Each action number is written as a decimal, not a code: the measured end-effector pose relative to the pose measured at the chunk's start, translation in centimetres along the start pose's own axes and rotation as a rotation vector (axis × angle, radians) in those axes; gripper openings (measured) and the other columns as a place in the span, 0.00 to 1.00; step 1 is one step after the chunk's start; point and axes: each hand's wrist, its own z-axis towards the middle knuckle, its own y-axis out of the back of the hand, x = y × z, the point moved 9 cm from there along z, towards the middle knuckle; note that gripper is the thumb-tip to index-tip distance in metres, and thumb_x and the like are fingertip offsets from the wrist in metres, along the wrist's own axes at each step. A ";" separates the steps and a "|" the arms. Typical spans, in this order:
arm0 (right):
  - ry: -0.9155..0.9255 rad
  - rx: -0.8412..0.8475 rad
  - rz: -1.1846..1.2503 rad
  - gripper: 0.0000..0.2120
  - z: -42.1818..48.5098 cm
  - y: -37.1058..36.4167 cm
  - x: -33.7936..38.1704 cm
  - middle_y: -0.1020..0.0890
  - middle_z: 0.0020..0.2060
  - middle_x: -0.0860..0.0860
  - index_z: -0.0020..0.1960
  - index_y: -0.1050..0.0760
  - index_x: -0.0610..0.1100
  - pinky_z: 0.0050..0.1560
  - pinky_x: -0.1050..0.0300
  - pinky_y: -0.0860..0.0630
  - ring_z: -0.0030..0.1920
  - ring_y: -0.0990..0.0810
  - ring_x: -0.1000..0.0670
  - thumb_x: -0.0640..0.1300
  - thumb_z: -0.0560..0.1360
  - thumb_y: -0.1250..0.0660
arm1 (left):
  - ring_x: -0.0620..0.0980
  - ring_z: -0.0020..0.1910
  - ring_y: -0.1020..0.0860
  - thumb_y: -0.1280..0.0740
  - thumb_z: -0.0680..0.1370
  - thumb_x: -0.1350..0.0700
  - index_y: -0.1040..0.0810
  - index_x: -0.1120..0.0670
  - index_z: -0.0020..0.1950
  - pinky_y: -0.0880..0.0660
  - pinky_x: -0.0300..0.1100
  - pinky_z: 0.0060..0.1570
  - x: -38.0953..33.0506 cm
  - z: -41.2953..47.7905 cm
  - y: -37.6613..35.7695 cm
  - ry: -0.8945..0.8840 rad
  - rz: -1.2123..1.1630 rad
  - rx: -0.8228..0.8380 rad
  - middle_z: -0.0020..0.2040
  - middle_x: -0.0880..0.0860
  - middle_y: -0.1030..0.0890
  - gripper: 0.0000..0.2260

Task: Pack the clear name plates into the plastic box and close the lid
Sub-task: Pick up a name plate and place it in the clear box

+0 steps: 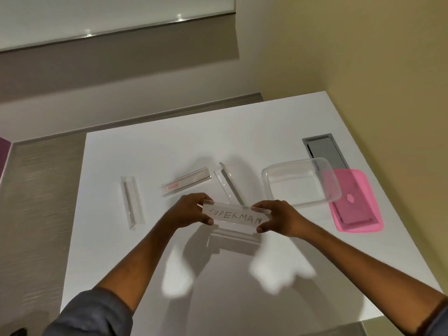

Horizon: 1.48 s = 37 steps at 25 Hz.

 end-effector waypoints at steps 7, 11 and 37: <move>-0.001 -0.082 -0.102 0.34 -1.1 7.3 -3.9 0.14 0.58 0.56 0.68 0.19 0.55 0.47 0.67 0.24 0.54 0.16 0.52 0.45 0.63 0.15 | 0.43 0.51 0.17 0.17 0.66 0.39 0.16 0.40 0.67 0.21 0.39 0.43 -9.5 2.4 -2.2 -0.193 0.504 -0.018 0.55 0.40 0.14 0.29; 0.036 -0.107 -0.223 0.35 -1.0 12.8 -5.5 0.16 0.65 0.52 0.72 0.22 0.54 0.55 0.62 0.22 0.59 0.16 0.50 0.45 0.67 0.16 | 0.45 0.54 0.18 0.20 0.68 0.36 0.16 0.41 0.67 0.21 0.43 0.44 -14.7 4.3 -3.4 -0.264 0.616 -0.140 0.55 0.42 0.14 0.29; 0.139 -0.132 -1.016 0.14 5.5 16.9 -12.6 0.17 0.55 0.43 0.62 0.24 0.39 0.45 0.53 0.23 0.55 0.18 0.45 0.36 0.77 0.28 | 0.54 0.54 0.20 0.24 0.78 0.46 0.19 0.54 0.55 0.34 0.45 0.42 -23.5 15.6 -15.0 -0.273 1.291 -0.169 0.48 0.51 0.14 0.14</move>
